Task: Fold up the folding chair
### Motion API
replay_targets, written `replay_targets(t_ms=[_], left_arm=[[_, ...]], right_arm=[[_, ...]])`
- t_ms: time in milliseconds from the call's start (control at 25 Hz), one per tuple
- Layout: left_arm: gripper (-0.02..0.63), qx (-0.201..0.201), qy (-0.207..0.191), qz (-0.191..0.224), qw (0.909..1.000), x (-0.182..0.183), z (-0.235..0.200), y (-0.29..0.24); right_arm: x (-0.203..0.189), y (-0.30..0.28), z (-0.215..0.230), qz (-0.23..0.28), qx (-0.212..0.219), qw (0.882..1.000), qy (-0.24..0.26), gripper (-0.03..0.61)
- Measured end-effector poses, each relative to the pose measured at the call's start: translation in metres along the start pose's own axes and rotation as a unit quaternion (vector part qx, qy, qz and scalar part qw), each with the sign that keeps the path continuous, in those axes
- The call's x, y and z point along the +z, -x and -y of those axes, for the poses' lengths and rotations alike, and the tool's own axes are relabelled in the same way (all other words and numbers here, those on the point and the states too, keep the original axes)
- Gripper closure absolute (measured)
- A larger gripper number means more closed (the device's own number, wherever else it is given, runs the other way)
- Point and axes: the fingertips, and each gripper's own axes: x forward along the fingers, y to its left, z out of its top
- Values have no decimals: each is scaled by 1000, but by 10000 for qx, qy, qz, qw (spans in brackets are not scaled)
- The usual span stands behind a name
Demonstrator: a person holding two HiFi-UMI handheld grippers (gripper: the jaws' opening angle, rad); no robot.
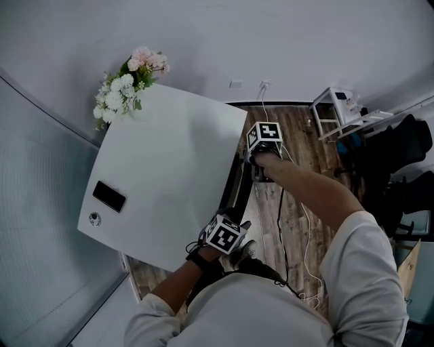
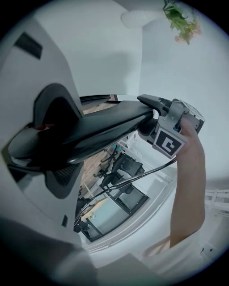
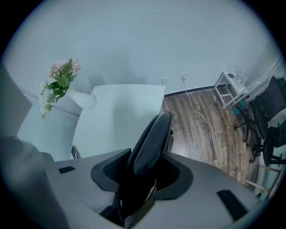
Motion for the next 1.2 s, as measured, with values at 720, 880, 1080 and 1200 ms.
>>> replay_targets(t_ms=[720,880,1080,1200], left_arm=[[301,849,-734,384,9929,26,-37,41],[301,1307,-1005,700,9838,62,-30,61],[301,1509,-1295,1307,9713,123,16,68],[308,1461,-1458,1628,9648,155,57,63]], right_arm=[[13,38,-25,629,1147,9899,539,307],[6,98,9,1342,1636,9762,470,308],[-22,210,80,2953,1398,9371,1229,338],[-62,268,132,3693,976,9111,1550,350]])
